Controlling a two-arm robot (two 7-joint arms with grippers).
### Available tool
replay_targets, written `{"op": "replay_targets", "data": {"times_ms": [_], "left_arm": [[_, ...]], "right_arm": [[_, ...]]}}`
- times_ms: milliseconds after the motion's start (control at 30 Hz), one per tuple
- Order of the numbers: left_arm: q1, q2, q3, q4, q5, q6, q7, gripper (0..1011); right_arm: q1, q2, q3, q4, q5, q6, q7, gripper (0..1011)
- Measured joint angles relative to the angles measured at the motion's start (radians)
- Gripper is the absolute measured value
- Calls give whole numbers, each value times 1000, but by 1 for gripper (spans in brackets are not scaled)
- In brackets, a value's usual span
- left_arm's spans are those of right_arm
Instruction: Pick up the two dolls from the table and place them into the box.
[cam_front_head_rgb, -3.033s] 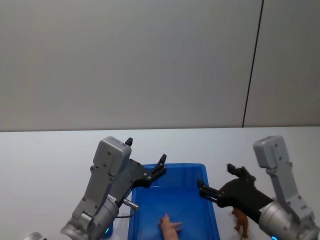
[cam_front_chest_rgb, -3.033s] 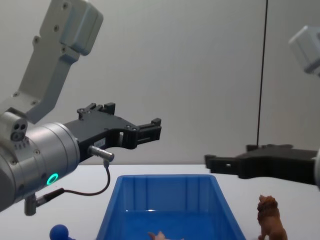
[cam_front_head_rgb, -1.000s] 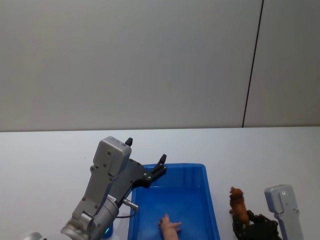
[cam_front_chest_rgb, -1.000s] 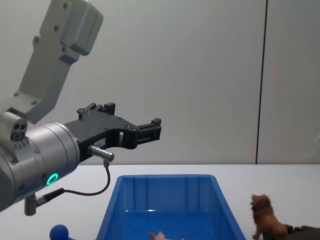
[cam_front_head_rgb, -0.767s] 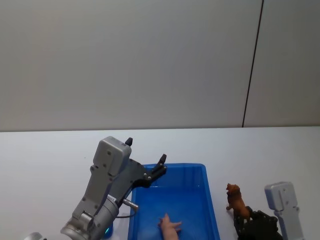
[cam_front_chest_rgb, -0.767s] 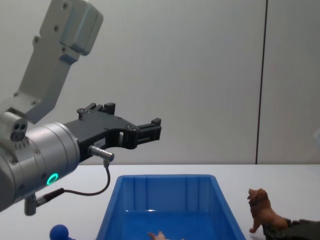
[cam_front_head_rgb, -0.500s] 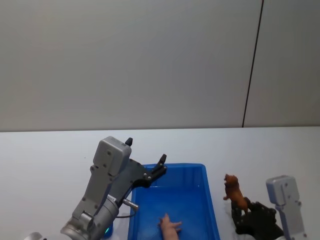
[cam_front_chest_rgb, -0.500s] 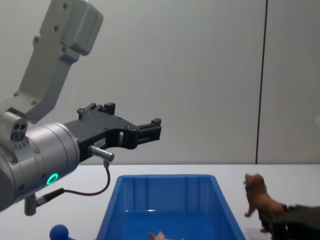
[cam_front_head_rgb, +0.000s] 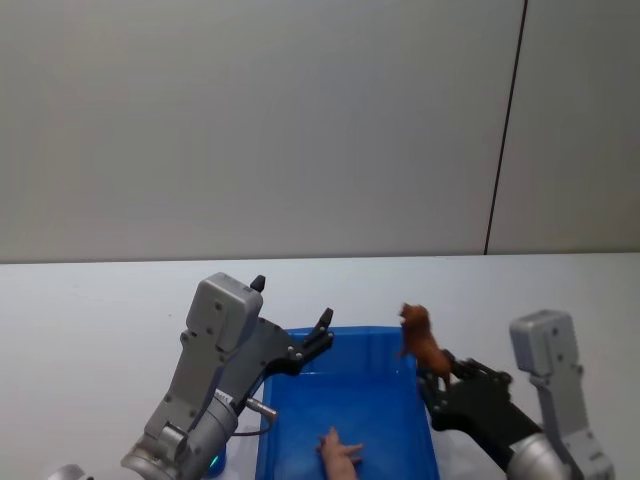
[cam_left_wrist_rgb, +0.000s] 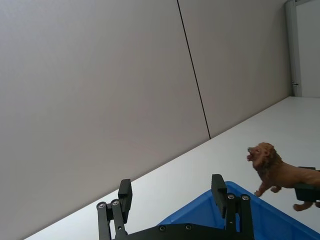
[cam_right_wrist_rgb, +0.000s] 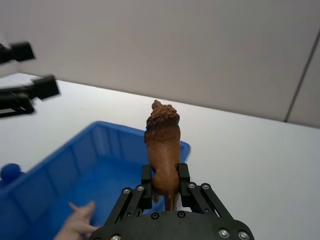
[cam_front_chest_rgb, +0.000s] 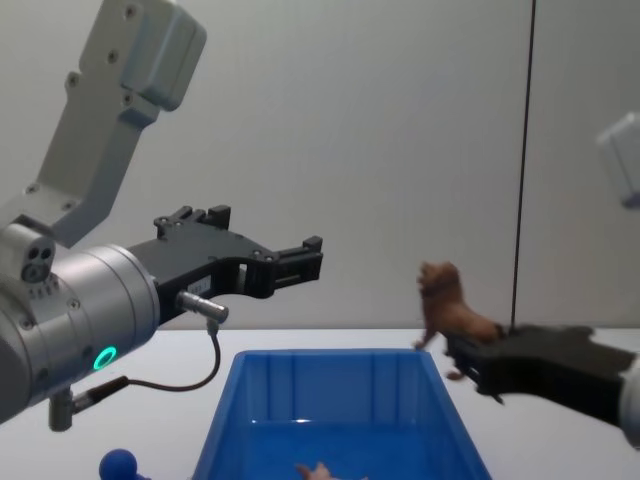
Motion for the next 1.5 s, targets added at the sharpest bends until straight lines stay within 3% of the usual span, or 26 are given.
{"op": "replay_targets", "data": {"times_ms": [400, 733, 1200, 1500], "left_arm": [[0, 0, 0, 0, 0, 0, 0, 1002], [0, 0, 0, 0, 0, 0, 0, 1002], [0, 0, 0, 0, 0, 0, 0, 1002], [0, 0, 0, 0, 0, 0, 0, 1002]], "right_arm": [[89, -54, -21, 41, -17, 22, 110, 309], [142, -82, -29, 99, -38, 79, 141, 645], [139, -77, -24, 86, -48, 88, 98, 1001], [100, -50, -6, 34, -36, 80, 32, 1001]]}}
